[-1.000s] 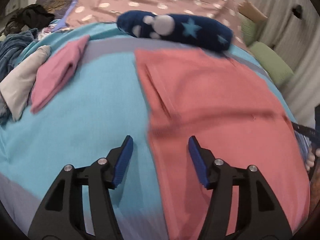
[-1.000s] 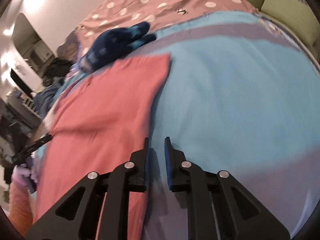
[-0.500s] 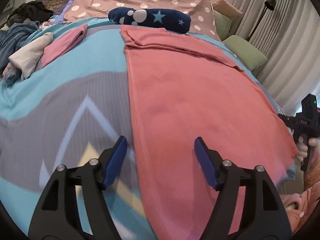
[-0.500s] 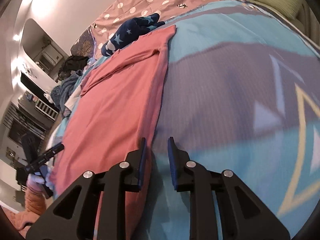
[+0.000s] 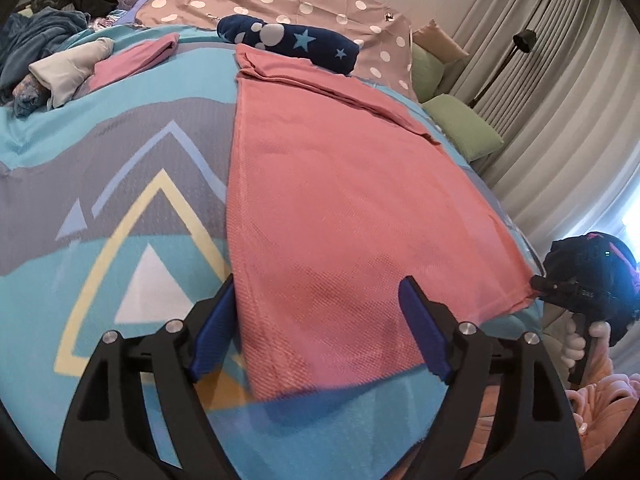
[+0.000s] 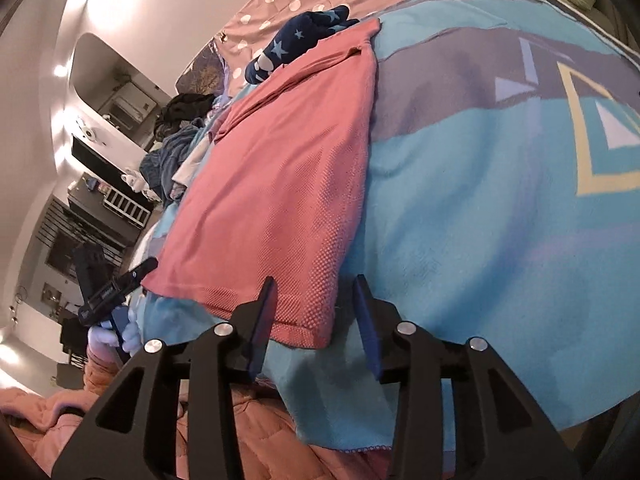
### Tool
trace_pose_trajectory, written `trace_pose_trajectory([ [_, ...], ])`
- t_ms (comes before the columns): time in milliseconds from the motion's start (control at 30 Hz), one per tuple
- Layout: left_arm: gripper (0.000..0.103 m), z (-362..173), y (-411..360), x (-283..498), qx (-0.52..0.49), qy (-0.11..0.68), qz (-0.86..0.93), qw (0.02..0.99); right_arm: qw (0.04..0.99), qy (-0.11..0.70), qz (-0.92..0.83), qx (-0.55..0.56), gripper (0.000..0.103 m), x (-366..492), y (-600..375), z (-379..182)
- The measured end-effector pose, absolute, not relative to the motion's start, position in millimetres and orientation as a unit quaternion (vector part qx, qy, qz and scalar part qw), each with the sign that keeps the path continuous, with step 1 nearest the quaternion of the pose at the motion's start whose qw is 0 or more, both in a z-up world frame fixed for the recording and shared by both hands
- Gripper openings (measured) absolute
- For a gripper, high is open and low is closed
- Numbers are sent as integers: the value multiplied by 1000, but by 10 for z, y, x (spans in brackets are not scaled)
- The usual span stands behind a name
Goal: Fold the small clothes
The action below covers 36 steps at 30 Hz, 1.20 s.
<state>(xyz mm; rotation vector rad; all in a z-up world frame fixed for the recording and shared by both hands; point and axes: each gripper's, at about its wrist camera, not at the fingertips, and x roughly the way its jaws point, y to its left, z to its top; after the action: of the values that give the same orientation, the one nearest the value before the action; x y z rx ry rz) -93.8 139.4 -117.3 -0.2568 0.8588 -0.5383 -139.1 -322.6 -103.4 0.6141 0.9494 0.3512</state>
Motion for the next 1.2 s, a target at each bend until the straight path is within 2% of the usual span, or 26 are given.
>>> trace_pose_trajectory([
  [100, 80, -1187, 1412, -910, -149, 411, -259, 861, 807, 442, 177, 348, 40, -1333, -3286, -1146],
  [167, 77, -1189, 1454, -898, -172, 412, -265, 855, 796, 445, 184, 365, 35, -1313, -3297, -1159],
  [200, 73, -1190, 1472, -905, -181, 412, -269, 851, 788, 452, 194, 369, 16, -1321, -3281, -1167],
  [233, 54, -1198, 1494, -918, -192, 416, -275, 845, 784, 454, 198, 373, 5, -1329, -3267, -1166],
  [267, 22, -1217, 1513, -929, -202, 422, -280, 838, 785, 447, 198, 381, 5, -1361, -3281, -1150],
  [300, 8, -1237, 1535, -928, -212, 429, -280, 832, 790, 433, 198, 387, 4, -1398, -3324, -1093],
  [433, 8, -1053, 1684, -987, -229, 400, -276, 844, 813, 370, 190, 406, 4, -1488, -3594, -789],
  [533, 8, -921, 1680, -1002, -217, 381, -287, 852, 819, 379, 192, 386, 4, -1433, -3560, -718],
  [700, 14, -1182, 1576, -959, -198, 434, -260, 840, 811, 406, 184, 379, 4, -1409, -3469, -873],
  [800, 15, -1269, 1616, -959, -217, 438, -255, 834, 807, 401, 186, 392, 4, -1426, -3511, -885],
  [933, 8, -906, 1683, -981, -224, 385, -266, 855, 819, 370, 214, 383, 4, -1391, -3490, -635],
  [1033, 8, -530, 1720, -984, -228, 328, -279, 873, 845, 336, 228, 349, 4, -1277, -3429, -367],
  [1200, 8, -237, 1656, -836, -216, 294, -287, 886, 879, 299, 206, 307, 4, -1069, -3452, -122],
])
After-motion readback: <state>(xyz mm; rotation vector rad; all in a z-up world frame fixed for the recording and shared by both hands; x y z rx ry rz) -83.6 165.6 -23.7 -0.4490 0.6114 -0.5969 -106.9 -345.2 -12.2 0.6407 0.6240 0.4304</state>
